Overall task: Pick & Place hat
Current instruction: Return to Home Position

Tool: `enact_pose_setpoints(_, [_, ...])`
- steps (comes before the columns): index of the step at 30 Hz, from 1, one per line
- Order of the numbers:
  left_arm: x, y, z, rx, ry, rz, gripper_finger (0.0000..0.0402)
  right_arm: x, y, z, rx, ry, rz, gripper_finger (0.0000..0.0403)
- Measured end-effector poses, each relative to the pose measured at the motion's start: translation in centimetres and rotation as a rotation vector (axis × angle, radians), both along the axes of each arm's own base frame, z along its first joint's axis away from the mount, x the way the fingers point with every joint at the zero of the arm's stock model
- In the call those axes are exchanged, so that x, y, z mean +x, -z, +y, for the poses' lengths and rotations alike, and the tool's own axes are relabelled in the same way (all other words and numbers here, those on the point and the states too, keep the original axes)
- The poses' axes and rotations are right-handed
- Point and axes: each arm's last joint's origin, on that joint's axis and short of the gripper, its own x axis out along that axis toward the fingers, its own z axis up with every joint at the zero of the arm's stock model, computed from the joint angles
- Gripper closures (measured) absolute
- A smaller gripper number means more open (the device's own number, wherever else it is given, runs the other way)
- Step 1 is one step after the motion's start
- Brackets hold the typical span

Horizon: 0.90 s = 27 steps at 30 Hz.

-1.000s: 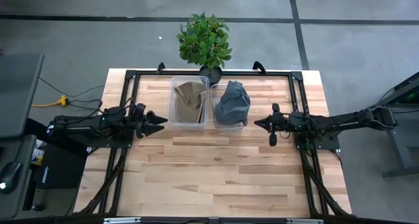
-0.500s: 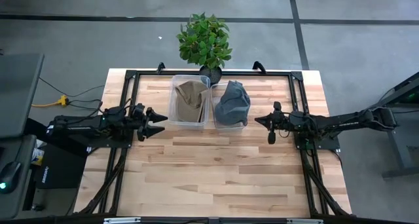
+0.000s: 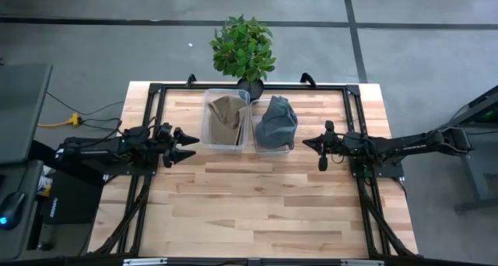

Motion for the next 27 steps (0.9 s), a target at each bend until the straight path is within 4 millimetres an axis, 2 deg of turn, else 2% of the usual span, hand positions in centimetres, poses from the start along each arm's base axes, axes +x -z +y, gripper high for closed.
enact_pose_setpoints(27, [0.0, -0.01, 0.0, -0.001, 0.0, -0.001, 0.0053, 0.0, 0.01, 0.0, 0.0, 0.0, 0.0, 0.0395])
